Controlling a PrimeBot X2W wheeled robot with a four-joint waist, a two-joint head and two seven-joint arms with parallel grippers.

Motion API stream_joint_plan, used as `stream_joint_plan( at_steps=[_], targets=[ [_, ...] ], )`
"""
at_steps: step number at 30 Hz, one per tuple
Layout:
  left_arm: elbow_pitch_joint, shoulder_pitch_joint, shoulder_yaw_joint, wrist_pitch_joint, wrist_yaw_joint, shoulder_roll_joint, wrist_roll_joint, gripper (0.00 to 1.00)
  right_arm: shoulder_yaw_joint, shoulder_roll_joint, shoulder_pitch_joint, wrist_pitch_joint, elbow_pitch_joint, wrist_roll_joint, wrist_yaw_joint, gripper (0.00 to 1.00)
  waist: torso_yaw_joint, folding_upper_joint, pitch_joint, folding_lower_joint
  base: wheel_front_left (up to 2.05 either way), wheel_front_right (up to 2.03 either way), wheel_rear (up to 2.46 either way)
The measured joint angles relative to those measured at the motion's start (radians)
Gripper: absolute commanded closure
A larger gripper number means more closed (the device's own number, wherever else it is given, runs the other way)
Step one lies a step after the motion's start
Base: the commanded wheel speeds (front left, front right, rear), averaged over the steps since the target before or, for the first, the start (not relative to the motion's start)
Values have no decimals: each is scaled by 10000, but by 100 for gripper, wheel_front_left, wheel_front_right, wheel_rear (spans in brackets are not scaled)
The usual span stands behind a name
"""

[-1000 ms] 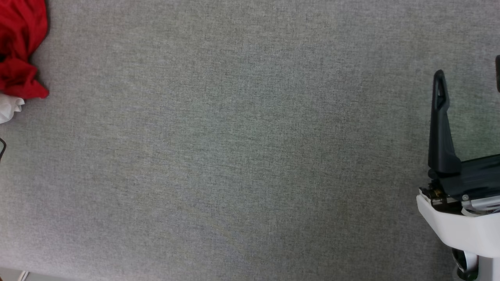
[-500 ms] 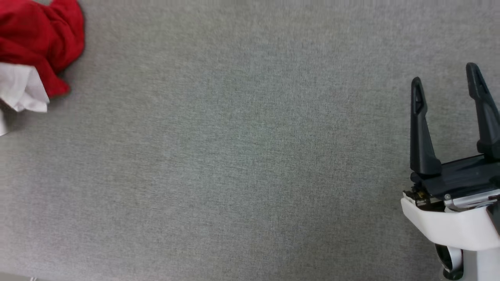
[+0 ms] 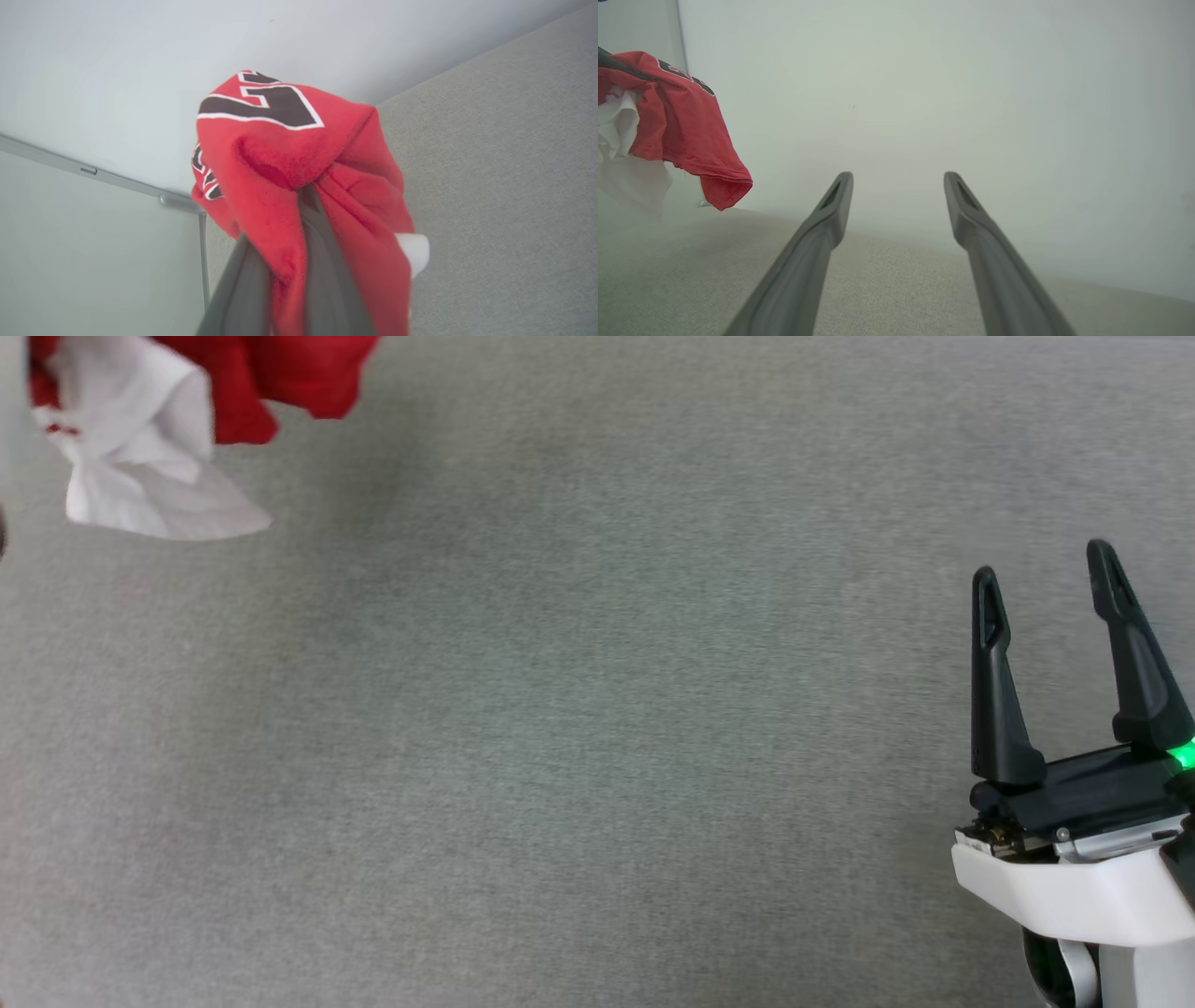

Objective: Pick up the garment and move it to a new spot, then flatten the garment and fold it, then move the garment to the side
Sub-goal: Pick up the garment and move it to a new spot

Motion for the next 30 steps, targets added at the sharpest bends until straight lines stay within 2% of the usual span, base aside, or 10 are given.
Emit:
stream_joint_plan(
  at_steps=[7,13,21,30],
  targets=[
    [-1404,-859,-763,403,-2,-671,232,100,-82,-2,58,0,56,378,0,0,-787,0,-252,0,0,0,0],
    [-2034,-1191,-1574,368,-2,-1398,199,100,-201,-2,29,0,125,738,0,0,-1608,0,-217,0,0,0,0],
    [-1939,-935,-3018,-102,0,-2614,8,100,-290,0,21,0,240,920,0,0,-2590,1,-33,0,0,0,0],
    [-1264,869,-5035,-1085,0,-3883,-125,100,-462,2,123,0,621,963,0,0,-3229,0,202,1,0,0,0]
  ],
)
